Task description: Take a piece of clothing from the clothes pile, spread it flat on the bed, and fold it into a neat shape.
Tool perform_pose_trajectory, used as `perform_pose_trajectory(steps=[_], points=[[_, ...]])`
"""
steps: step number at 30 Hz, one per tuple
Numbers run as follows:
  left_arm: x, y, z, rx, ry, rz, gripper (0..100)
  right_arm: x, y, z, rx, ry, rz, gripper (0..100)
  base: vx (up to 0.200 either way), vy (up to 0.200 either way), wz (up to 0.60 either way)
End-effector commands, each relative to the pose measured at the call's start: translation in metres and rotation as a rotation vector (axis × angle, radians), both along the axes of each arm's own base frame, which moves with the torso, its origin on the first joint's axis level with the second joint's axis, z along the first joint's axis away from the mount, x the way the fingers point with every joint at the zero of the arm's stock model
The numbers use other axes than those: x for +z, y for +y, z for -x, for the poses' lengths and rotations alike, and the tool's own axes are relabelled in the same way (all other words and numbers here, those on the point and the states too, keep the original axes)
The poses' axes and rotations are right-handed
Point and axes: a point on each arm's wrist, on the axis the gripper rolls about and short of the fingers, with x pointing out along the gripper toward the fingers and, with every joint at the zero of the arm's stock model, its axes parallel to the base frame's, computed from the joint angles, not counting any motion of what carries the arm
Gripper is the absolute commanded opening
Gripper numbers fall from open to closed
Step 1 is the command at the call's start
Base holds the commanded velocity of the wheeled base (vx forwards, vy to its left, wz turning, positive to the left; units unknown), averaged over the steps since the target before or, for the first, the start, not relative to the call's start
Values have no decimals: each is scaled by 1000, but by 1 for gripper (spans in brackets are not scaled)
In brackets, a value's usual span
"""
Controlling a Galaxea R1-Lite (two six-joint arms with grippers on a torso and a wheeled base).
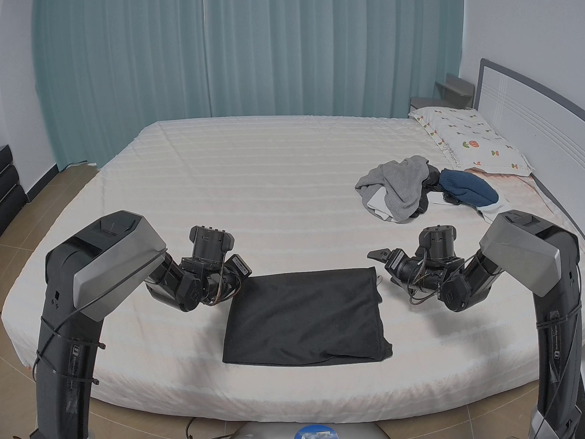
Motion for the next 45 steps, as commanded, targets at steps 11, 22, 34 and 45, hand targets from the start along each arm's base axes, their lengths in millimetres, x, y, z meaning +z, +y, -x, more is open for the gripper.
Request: perform_pose_trajectory(steps=[11, 22, 34, 45], points=[[2, 4, -3, 14, -29, 10, 0, 2, 0, 0, 1, -4, 1, 100, 0, 0, 0], [3, 10, -4, 20, -22, 20, 0, 2, 0, 0, 1, -3, 2, 100, 0, 0, 0], [25, 16, 7, 7, -37, 30, 100, 9, -5, 14, 10, 21, -5, 100, 0, 0, 0], [10, 30, 70, -448, 49, -60, 100, 8, -8, 21, 29, 21, -18, 100, 0, 0, 0]])
